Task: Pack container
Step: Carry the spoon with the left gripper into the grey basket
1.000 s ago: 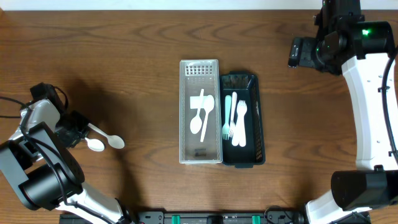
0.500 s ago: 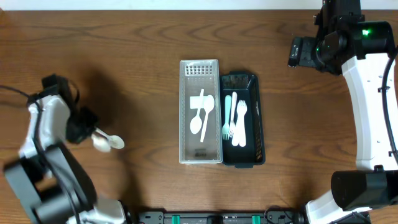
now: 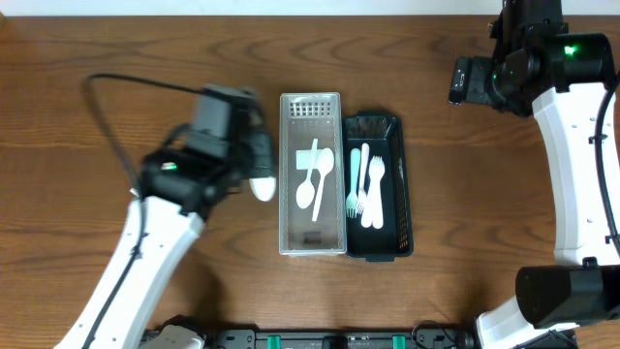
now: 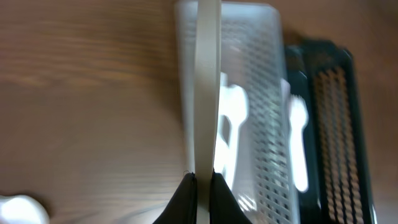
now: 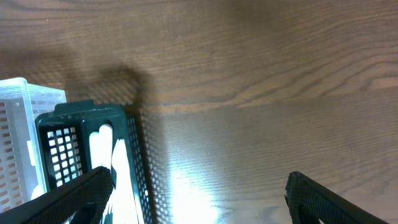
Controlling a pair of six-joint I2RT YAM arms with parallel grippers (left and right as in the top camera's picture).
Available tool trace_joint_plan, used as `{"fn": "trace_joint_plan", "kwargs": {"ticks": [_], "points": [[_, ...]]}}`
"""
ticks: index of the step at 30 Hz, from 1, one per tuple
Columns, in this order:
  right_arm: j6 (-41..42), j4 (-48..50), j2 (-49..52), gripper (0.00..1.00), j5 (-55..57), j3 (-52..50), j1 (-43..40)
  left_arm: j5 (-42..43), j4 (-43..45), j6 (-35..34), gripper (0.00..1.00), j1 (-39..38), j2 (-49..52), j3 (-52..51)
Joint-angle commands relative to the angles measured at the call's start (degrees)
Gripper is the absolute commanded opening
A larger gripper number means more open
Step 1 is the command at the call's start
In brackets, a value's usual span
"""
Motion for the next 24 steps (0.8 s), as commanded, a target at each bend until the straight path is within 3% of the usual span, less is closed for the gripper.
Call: {"fn": "trace_joint_plan", "kwargs": {"ticks": [1, 6, 16, 20, 24], "points": [[-0.8, 0.0, 0.1, 0.92, 0.4, -0.2, -0.3, -0.3, 1.4, 4.4, 0.06, -5.5, 4.8, -0.1], [-0.8, -0.3, 0.1, 0.92, 0.4, -0.2, -0.3, -0.3, 3.3, 5.9, 0.06, -9.1, 13.4, -0.1], [-0.8, -0.4, 0.1, 0.93, 0.4, -0.2, -0.3, -0.3, 4.4, 5.9, 0.08, -9.3, 27.3, -0.1], [-0.8, -0.4, 0.1, 0.93, 0.4, -0.2, -0.3, -0.3, 4.3, 7.0, 0.38, -9.3, 27.4, 0.0], [-0.8, -0.4, 0.1, 0.93, 0.4, -0.2, -0.3, -0.3, 3.7, 11.1, 0.44, -9.3, 25.6, 0.3]]}}
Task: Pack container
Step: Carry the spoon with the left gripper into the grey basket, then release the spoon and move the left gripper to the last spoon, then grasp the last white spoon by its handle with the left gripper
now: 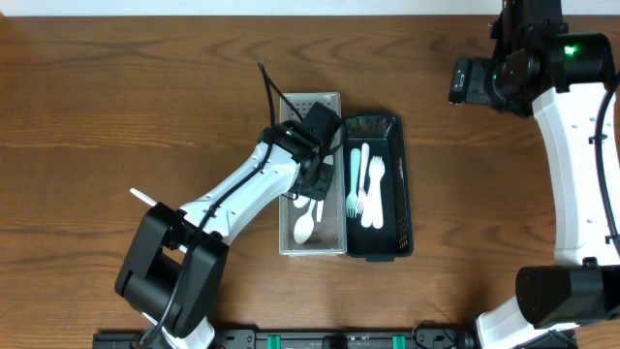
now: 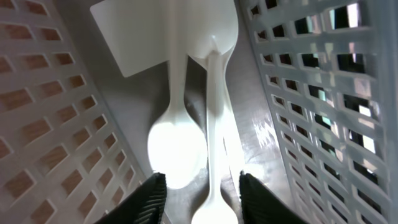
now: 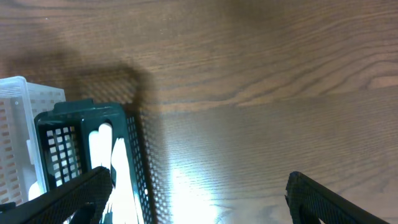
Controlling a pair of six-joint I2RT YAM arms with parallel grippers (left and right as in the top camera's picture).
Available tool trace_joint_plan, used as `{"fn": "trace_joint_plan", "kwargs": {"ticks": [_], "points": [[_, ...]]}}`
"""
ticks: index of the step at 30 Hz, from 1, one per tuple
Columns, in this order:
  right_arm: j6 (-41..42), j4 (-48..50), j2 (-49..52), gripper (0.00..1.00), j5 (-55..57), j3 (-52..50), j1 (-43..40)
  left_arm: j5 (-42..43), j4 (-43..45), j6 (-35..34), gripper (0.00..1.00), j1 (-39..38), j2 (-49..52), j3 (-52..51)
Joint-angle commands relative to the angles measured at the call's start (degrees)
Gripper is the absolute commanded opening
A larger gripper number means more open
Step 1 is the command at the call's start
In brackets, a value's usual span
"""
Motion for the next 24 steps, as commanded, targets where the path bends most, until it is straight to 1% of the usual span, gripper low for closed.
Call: {"fn": "trace_joint_plan", "kwargs": {"ticks": [1, 6, 8, 10, 12, 14, 16, 18, 21, 22, 23, 24], "points": [[-0.8, -0.2, 0.1, 0.93, 0.4, -0.2, -0.3, -0.5, -0.9, 4.7, 0.45, 0.1, -2.7, 0.7], [-2.2, -0.2, 0.1, 0.93, 0.4, -0.2, -0.3, -1.3, -8.6, 9.3, 0.48, 0.1, -8.9, 8.1], [-2.5, -0.2, 0.1, 0.93, 0.4, -0.2, -0.3, -5.0, -11.8, 9.3, 0.50, 0.1, -12.0, 11.9], [-2.5, -0.3, 0.1, 0.93, 0.4, -0.2, -0.3, -10.6, -13.6, 9.2, 0.54, 0.6, -15.7, 14.5], [-2.5, -0.2, 0.1, 0.93, 0.4, -0.2, -0.3, -15.7, -13.8, 7.5, 0.62, 2.1, -19.3, 15.0], [-2.5, -0.3, 0.1, 0.93, 0.4, -0.2, -0.3, -19.8, -15.0, 2.9, 0.66, 5.5, -22.7, 15.0], [-2.5, -0.3, 0.1, 0.93, 0.4, -0.2, -0.3, -21.6, -17.5, -3.2, 0.67, 10.4, -25.0, 15.0], [-2.5, -0.4, 0.1, 0.93, 0.4, -0.2, -0.3, -21.8, -20.6, -11.4, 0.69, 16.9, -26.5, 14.7], [-2.5, -0.5, 0.1, 0.93, 0.4, -0.2, -0.3, -21.6, -25.1, -22.2, 0.84, 25.8, -27.0, 13.9], [-2.5, -0.4, 0.1, 0.93, 0.4, -0.2, -0.3, -21.2, -25.9, -24.9, 0.91, 28.8, -26.9, 13.1], [-2.5, -0.4, 0.1, 0.93, 0.4, -0.2, -0.3, -20.0, -26.1, -26.4, 0.97, 32.0, -26.9, 11.9], [-2.5, -0.4, 0.1, 0.93, 0.4, -0.2, -0.3, -19.1, -25.7, -26.4, 0.97, 34.0, -26.8, 10.7]]}}
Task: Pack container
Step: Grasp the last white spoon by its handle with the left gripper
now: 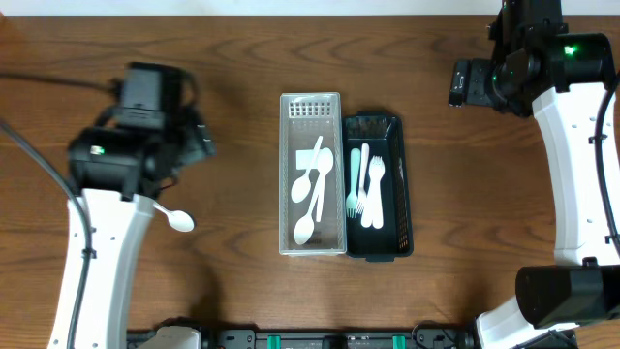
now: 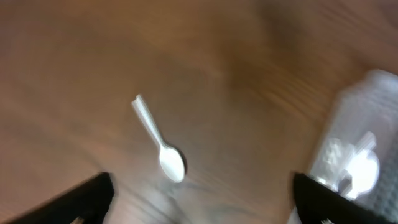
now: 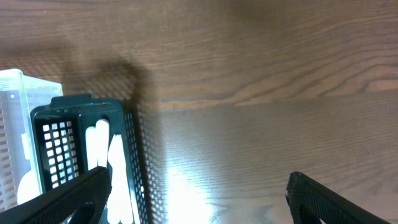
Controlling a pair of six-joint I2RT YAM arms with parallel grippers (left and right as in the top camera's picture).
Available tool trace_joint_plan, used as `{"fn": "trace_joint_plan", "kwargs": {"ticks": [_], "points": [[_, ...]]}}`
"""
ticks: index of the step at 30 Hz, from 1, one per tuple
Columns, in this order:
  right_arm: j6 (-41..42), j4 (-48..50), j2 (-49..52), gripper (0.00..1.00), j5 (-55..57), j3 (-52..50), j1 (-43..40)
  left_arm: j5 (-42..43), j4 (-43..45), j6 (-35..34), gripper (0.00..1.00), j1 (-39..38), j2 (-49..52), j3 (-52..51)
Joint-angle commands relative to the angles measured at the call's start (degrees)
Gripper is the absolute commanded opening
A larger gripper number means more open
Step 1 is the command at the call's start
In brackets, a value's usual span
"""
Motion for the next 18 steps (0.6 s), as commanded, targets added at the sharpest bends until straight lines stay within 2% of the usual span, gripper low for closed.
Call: {"fn": "trace_joint_plan", "kwargs": {"ticks": [1, 8, 13, 18], "points": [[-0.8, -0.1, 0.1, 0.93, 0.4, -0.2, -0.3, 1.2, 0.2, -10.4, 0.97, 7.6, 0.6, -4.0], [-0.9, 0.1, 0.1, 0.93, 0.4, -0.2, -0.3, 12.2, 9.6, -9.7, 0.98, 18.8, 3.8, -19.4], [-1.1, 0.1, 0.1, 0.93, 0.4, -0.2, -0.3, 17.3, 15.6, -7.9, 0.99, 21.3, 9.9, -27.1], [-1.7, 0.1, 0.1, 0.93, 0.4, -0.2, -0.3, 17.4, 18.3, -5.6, 0.99, 21.4, 17.6, -27.7]]}}
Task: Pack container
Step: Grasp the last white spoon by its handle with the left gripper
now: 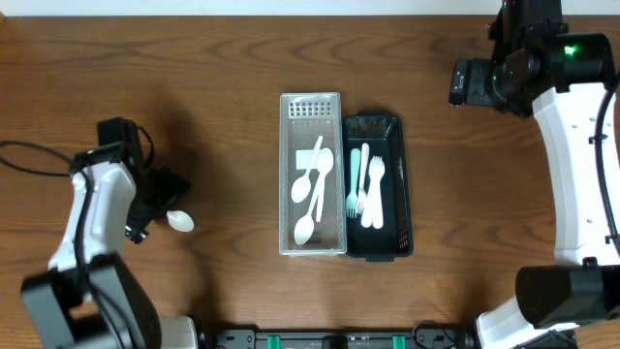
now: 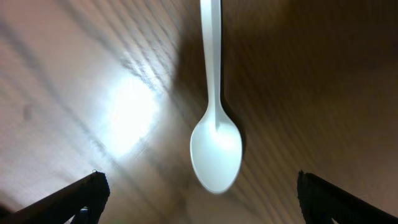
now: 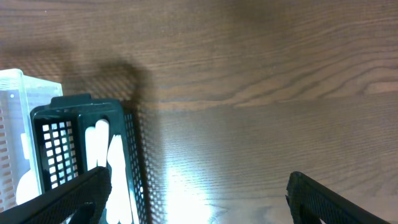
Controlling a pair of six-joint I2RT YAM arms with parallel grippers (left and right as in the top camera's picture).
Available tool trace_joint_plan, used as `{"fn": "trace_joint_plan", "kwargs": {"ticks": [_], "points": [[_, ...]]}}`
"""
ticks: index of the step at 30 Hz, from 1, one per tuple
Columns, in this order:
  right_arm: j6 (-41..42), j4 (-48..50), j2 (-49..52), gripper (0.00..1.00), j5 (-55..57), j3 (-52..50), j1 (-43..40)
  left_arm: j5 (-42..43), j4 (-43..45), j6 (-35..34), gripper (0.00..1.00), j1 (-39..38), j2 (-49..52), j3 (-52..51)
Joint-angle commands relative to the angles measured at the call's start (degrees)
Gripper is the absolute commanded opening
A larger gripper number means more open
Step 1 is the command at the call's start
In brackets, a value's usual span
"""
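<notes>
A white plastic spoon (image 2: 216,146) lies on the wooden table at the left (image 1: 180,221), bowl up. My left gripper (image 2: 199,208) hangs open just above it, its fingers wide on either side of the bowl, touching nothing (image 1: 163,194). The white basket (image 1: 288,174) at the table's middle holds white spoons. Beside it on the right, the dark green basket (image 1: 395,184) holds white forks. My right gripper (image 3: 199,202) is open and empty, high over bare table right of the dark basket (image 3: 134,155).
The left arm's black cable (image 1: 29,155) loops over the table's left edge. The right arm (image 1: 572,145) stands along the right side. A white strip (image 1: 310,12) runs along the far edge of the table.
My left gripper has come down and nearer the front, from high over the left of the table to close above the loose spoon. It stays open. The right arm has not moved.
My left gripper was shut on a white spoon just left of the white basket. Then it was open inside that basket, the spoon lying there. Then it was high over the left of the table, and now low over another spoon.
</notes>
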Motion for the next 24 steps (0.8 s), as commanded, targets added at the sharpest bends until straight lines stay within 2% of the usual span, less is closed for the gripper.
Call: {"fn": "trace_joint_plan", "kwargs": {"ticks": [1, 18, 24], "points": [[-1.3, 0.0, 0.1, 0.93, 0.4, -0.2, -0.3, 1.7, 1.7, 1.6, 0.99, 0.3, 3.9, 0.1], [-3.2, -0.3, 0.1, 0.94, 0.4, -0.2, -0.3, 3.5, 9.4, 1.6, 0.99, 1.1, 16.2, 0.1], [-3.2, -0.2, 0.1, 0.95, 0.4, -0.2, -0.3, 3.7, 8.9, 1.6, 0.74, 1.8, 16.9, 0.1]]}}
